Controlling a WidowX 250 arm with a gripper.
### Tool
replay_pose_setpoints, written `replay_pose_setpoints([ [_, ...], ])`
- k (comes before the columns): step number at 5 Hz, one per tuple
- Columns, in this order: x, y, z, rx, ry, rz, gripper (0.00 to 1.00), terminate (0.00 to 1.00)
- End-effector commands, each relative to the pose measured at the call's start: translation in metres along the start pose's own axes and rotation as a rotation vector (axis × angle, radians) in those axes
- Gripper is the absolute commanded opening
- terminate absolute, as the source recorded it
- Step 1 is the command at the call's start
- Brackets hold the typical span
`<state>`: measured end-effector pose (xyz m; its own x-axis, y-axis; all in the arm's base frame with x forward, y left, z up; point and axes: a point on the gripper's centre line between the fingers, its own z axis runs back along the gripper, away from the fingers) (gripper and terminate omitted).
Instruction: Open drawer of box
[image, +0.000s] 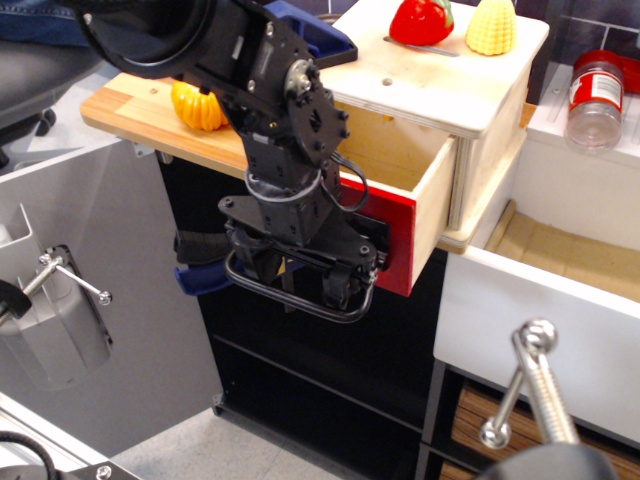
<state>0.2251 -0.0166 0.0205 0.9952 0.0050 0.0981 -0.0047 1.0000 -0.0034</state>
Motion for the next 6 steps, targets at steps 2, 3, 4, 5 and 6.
replay_pose_setpoints([
  [2, -0.071, -0.027, -0.012, 0.072, 0.466, -0.098, 1.0, 0.0],
  [3, -0.089, -0.031, -0.011, 0.069, 0.484, -0.135, 1.0, 0.0],
  [4, -0.109, -0.031, -0.007, 0.07, 0.474, -0.18, 1.0, 0.0],
  [5, -0.121, -0.025, -0.007, 0.089, 0.466, -0.224, 1.0, 0.0],
  [6, -0.123, -0.012, -0.012, 0.11, 0.386, -0.268, 1.0, 0.0],
])
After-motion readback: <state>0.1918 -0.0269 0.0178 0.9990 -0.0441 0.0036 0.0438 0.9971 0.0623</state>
